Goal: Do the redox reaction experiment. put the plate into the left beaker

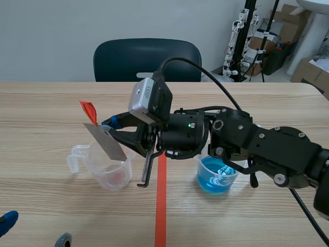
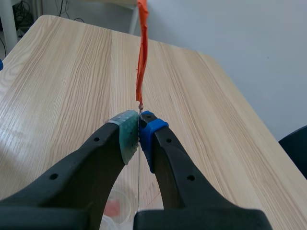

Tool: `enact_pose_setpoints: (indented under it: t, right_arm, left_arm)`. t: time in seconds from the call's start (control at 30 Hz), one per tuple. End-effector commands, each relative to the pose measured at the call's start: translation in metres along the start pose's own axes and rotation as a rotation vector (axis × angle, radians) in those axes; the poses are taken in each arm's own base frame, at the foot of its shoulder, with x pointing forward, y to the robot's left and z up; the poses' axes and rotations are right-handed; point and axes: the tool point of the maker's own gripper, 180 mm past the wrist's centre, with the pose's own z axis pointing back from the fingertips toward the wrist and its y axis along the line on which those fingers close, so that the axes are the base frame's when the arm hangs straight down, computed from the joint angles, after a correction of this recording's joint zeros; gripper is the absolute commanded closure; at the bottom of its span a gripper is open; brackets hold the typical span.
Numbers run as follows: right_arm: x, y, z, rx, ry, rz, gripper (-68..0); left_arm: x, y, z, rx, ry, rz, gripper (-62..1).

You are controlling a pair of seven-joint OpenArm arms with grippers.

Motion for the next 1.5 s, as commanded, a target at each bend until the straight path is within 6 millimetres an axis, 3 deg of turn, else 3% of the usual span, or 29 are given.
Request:
enact_pose_setpoints:
  t: [0.0, 0.6, 0.7, 0.87, 0.97, 1.1, 1.33, 1.47]
  right_arm:
    - [0.010, -0.005, -0.008, -0.009, -0.042, 0.015, -0.6]
    - [-0.005, 0.007, -0.011, -0.015, -0.025, -0.035, -1.3]
    - [-0.007, 0.008, -0.010, -0.014, -0.019, -0.038, -12.8]
    - [-0.008, 0.008, -0.005, -0.017, -0.026, -0.038, -42.9]
    - [-0.006, 0.006, -0.003, -0.029, -0.035, -0.026, -52.1]
    - [-0.007, 0.004, -0.001, -0.034, -0.035, -0.020, -56.8]
    - [-0.007, 0.005, 0.000, -0.031, -0.034, -0.024, -57.5]
    - [0.002, 0.015, 0.000, 0.029, -0.079, -0.091, -59.8]
  left_arm:
    - [0.007, 0.004, -0.003, 0.005, -0.029, -0.009, -57.2]
    - [0.007, 0.004, -0.003, 0.005, -0.029, -0.009, -57.2]
    - [0.007, 0.004, -0.003, 0.005, -0.029, -0.009, -57.2]
    - [0.007, 0.004, -0.003, 0.005, -0.029, -0.009, -57.2]
    - [0.007, 0.004, -0.003, 0.005, -0.029, -0.009, -57.2]
    - [0.007, 0.004, -0.003, 0.005, -0.029, -0.009, -57.2]
    - [0.007, 0.004, -0.003, 0.005, -0.029, -0.009, -57.1]
    - [0.007, 0.004, -0.003, 0.005, -0.029, -0.009, -56.8]
